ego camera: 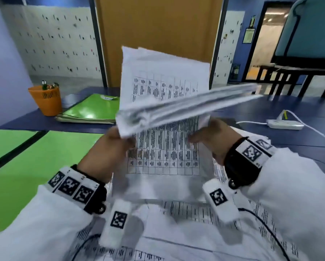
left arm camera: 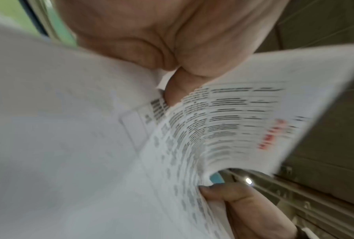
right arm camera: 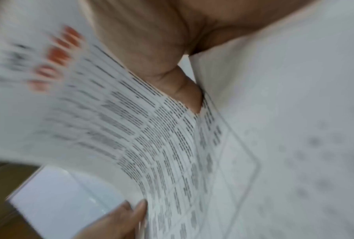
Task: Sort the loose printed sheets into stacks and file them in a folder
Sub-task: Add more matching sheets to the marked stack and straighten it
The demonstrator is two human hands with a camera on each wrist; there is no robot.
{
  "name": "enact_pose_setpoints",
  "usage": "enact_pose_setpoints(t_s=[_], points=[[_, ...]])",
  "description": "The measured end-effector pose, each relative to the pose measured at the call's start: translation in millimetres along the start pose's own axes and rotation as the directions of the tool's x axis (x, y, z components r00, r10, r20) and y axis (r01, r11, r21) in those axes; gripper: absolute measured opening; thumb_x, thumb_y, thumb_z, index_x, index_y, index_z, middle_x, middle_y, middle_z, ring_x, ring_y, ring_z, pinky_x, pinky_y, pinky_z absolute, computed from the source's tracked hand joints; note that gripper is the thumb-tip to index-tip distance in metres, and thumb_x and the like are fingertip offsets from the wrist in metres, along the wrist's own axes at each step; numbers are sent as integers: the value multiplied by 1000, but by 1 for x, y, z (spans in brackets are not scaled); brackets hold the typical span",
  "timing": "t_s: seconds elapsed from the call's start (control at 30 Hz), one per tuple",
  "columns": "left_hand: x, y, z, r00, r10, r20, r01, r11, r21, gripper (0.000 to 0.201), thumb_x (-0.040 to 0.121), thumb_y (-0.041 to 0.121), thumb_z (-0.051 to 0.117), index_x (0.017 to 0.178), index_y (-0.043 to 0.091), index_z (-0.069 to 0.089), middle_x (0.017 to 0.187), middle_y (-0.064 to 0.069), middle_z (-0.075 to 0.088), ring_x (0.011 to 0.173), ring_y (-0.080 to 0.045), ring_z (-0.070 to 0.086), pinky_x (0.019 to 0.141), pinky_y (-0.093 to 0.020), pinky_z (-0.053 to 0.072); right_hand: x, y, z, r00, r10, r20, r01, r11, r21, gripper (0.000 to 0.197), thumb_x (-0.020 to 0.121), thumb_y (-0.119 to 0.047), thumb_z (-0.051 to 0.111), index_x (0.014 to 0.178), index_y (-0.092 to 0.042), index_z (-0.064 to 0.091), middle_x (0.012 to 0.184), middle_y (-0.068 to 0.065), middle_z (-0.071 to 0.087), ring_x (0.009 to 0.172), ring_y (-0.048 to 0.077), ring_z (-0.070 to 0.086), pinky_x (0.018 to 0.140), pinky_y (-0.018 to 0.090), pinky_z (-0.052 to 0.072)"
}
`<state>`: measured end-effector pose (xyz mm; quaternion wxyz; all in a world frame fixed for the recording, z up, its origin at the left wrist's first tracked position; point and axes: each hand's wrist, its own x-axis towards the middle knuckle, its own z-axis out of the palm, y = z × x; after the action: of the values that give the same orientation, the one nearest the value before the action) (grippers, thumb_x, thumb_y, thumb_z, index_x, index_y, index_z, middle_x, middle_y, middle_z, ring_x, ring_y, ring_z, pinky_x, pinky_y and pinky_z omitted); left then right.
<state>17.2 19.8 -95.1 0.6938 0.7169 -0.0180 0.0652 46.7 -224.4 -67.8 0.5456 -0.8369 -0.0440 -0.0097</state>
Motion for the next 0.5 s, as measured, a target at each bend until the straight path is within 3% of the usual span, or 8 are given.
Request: enact_pose_setpoints(t_s=[0.03,0.07,0.13,0.2,0.3,0.37,0.43,0.5], points=[[5,-5,-2,998,-37,49,34,998,57,8,87,10,67,93,9,71,92,-7,79,85,-28,73,83,-39,60,2,1,0,995,94,42,-95,995,28,55,69,-8,73,120,9,59,127,26,62,119,42,59,103,56,46],[10,-14,-6,994,-87,64,80,992,99,19,84,17,70,101,7,71,101,-15,78,94,-37,73,92,-51,59,3,6,2,986,149,75,-150,989,12,57,69,-9,72,121,10,58,124,31,61,117,47,59,100,59,48],[13,-24,-7,980,-184,75,182,983,30,29,90,11,69,116,1,67,113,-20,75,110,-42,70,102,-56,53,5,15,-3,968,213,135,-219,975,26,55,75,-3,71,126,7,55,124,31,61,116,47,59,98,59,49],[12,-27,-4,964,-247,96,258,956,-137,31,97,-4,56,127,-5,61,121,-22,73,117,-41,67,97,-47,57,3,13,-4,975,181,127,-199,968,150,49,79,9,65,128,6,54,122,30,63,114,46,61,99,59,48],[10,-18,-3,939,-300,170,342,868,-360,41,95,-5,50,135,-8,57,131,-27,66,100,-38,70,80,-52,63,7,12,-7,994,91,66,-108,933,343,45,83,23,55,124,6,54,115,28,67,109,42,65,99,53,50],[9,-14,-4,907,-346,238,415,824,-386,41,89,0,51,128,-7,63,122,-27,70,88,-36,72,76,-53,64,5,7,-6,998,35,45,-50,919,391,42,83,24,55,119,2,55,112,26,69,102,38,68,94,50,54],[5,-13,-1,886,-377,270,458,802,-383,38,89,2,52,123,-5,67,115,-23,72,91,-36,73,76,-53,63,3,2,-6,1000,2,26,-12,919,393,39,83,24,54,109,-5,56,103,19,72,88,28,73,84,42,59],[5,-21,2,902,-355,245,426,824,-375,31,93,0,53,120,-5,67,110,-22,74,89,-34,75,72,-51,64,3,0,-7,1000,-9,-3,9,944,329,40,82,23,57,104,-10,57,97,14,73,80,22,73,79,39,61]])
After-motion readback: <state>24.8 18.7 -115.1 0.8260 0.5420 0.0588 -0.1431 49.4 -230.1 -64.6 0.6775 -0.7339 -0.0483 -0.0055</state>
